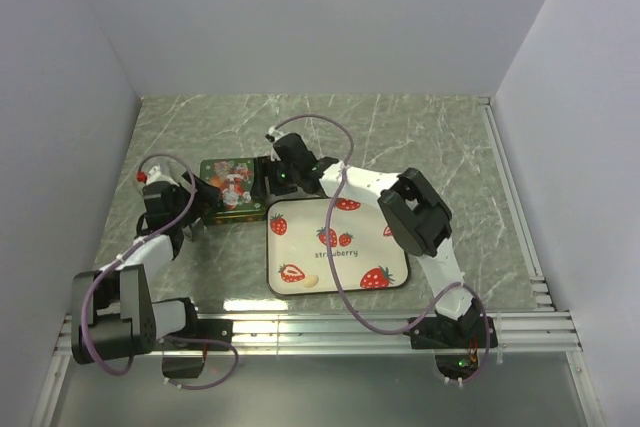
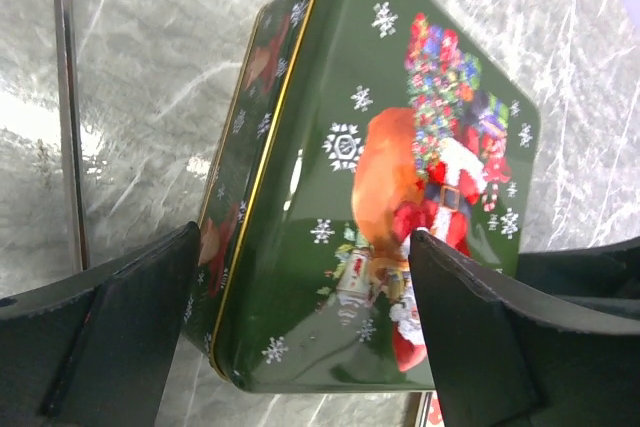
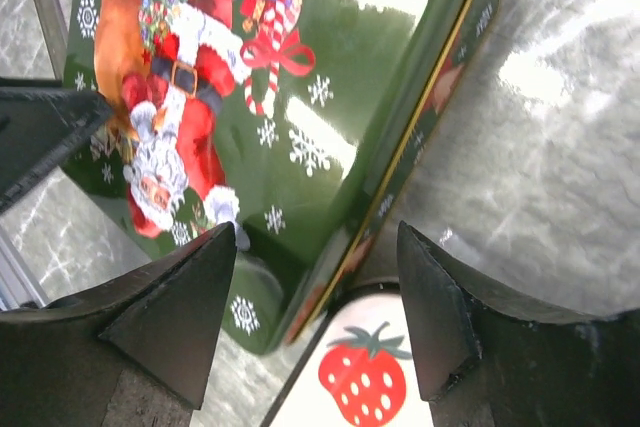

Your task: Pack the chocolate

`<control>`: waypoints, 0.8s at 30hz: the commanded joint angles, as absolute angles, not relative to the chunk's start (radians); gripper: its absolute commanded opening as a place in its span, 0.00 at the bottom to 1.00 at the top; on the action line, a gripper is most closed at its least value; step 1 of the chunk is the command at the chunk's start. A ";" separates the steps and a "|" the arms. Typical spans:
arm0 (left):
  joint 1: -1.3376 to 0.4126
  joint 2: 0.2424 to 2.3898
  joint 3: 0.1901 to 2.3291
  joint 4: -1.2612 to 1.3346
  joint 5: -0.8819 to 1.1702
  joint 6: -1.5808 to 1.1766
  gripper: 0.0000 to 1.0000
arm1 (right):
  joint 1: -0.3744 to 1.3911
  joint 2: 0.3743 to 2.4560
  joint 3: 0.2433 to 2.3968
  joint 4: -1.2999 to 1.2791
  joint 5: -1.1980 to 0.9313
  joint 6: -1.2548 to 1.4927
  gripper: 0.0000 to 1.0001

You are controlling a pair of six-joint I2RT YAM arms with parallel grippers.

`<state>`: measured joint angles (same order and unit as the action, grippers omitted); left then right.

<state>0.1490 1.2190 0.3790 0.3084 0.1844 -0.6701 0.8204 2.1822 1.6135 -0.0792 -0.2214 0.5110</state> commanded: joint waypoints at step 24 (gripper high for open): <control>0.153 0.782 0.406 0.164 -0.095 -0.580 0.99 | 0.471 1.557 1.040 0.140 -0.111 0.439 0.74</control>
